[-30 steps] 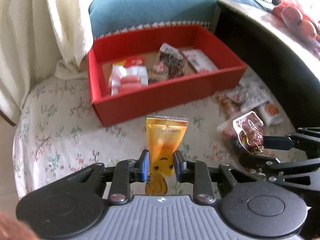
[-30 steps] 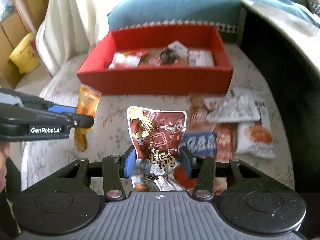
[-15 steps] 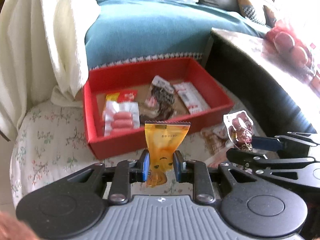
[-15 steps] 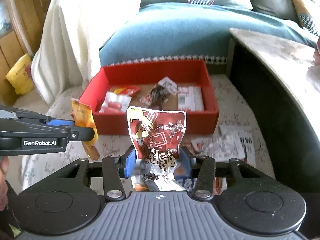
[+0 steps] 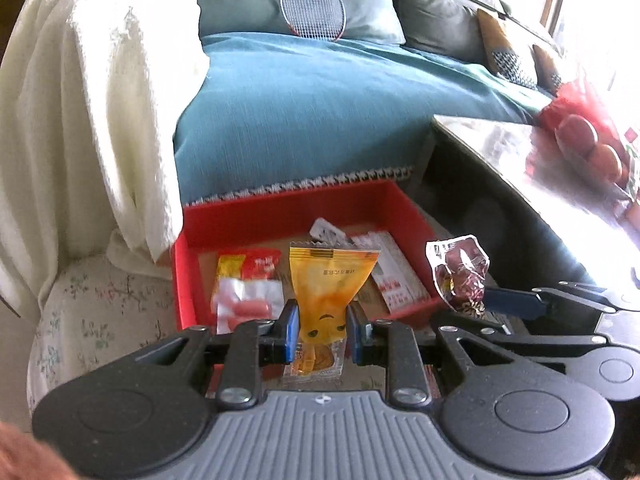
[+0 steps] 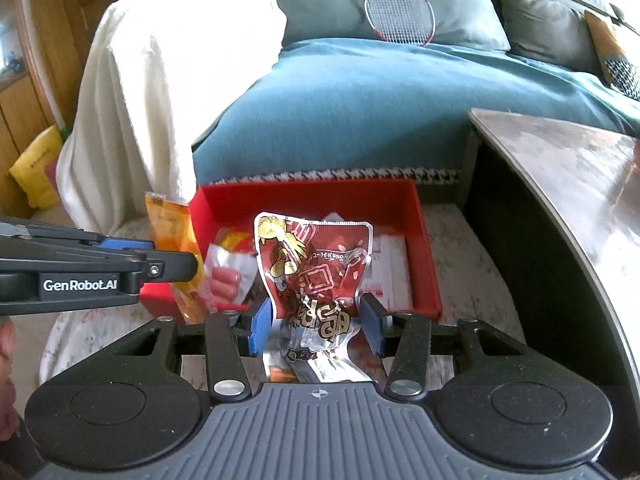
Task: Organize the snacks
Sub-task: 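Lift both snacks and carry them over the red box, then open both tools to drop the stick snack and foil packet into the box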
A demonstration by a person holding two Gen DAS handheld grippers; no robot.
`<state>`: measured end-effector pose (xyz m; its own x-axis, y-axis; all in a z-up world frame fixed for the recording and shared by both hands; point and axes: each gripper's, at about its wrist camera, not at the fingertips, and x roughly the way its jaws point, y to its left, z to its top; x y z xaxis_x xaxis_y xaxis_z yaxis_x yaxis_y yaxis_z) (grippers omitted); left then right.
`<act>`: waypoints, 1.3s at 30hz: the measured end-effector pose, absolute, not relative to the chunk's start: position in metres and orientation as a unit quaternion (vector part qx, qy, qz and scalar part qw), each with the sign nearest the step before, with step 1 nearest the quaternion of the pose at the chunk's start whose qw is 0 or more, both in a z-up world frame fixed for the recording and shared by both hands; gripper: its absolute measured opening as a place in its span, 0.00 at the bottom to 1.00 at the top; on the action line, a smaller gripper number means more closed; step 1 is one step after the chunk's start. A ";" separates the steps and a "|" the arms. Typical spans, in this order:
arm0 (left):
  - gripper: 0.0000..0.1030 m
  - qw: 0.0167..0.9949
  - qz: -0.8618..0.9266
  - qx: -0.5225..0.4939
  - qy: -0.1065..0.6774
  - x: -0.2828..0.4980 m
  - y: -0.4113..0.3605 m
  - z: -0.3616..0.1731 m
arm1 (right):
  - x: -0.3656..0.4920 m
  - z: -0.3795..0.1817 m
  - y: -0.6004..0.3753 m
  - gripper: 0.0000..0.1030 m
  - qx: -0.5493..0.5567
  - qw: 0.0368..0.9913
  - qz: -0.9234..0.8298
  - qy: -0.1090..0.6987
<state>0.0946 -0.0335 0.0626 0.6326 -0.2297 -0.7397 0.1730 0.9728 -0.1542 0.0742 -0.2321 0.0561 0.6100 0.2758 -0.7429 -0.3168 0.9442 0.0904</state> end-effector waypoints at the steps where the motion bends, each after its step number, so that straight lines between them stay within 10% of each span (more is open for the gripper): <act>1: 0.19 0.903 -0.111 -0.034 0.413 0.098 -0.034 0.063 | 0.077 0.056 -0.231 0.53 -0.025 0.897 0.165 0.409; 39: 0.13 0.883 -0.053 -0.011 0.467 0.197 -0.036 0.006 | 0.194 -0.020 -0.206 0.54 -0.046 0.864 0.135 0.483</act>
<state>0.1973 -0.0363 0.0058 0.5588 -0.1039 -0.8228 0.0830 0.9941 -0.0692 0.1942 -0.2060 -0.0195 0.4972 0.1885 -0.8469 -0.2769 0.9595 0.0510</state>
